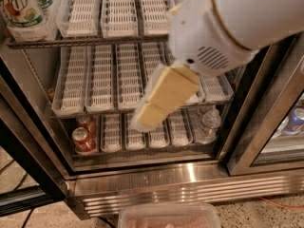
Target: Pick 7up can from top shelf of fridge
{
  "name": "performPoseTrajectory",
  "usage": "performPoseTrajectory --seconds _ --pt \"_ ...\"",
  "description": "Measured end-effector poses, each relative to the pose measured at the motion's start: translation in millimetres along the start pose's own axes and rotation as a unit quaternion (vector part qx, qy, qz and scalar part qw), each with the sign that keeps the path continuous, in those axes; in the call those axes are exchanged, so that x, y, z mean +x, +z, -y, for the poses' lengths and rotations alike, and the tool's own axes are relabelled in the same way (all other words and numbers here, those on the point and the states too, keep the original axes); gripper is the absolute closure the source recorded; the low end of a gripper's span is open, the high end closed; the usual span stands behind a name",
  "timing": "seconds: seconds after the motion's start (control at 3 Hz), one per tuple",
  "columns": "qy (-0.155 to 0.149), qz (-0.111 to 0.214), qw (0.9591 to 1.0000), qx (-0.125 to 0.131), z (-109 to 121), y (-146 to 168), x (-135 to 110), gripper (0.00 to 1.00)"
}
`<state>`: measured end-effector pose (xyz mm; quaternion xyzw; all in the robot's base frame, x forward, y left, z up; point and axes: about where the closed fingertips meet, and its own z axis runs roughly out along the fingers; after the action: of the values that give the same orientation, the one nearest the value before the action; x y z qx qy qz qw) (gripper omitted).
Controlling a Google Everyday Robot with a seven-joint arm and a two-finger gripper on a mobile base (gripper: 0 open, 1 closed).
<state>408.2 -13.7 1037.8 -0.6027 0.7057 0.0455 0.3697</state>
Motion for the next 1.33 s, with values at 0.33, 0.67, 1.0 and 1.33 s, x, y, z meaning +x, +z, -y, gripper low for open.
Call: performPoseTrajectory --seconds 0.33,0.67,1.0,1.33 --pt "0.001 0.006 1.0000 0.001 0.4 0.4 -3.5 0.00" --pt "0.001 0.006 1.0000 0.001 0.4 0.4 -3.5 0.00" --pt "0.001 0.006 1.0000 0.001 0.4 0.4 -3.5 0.00" --pt "0.001 0.006 1.0000 0.001 0.4 0.4 -3.5 0.00"
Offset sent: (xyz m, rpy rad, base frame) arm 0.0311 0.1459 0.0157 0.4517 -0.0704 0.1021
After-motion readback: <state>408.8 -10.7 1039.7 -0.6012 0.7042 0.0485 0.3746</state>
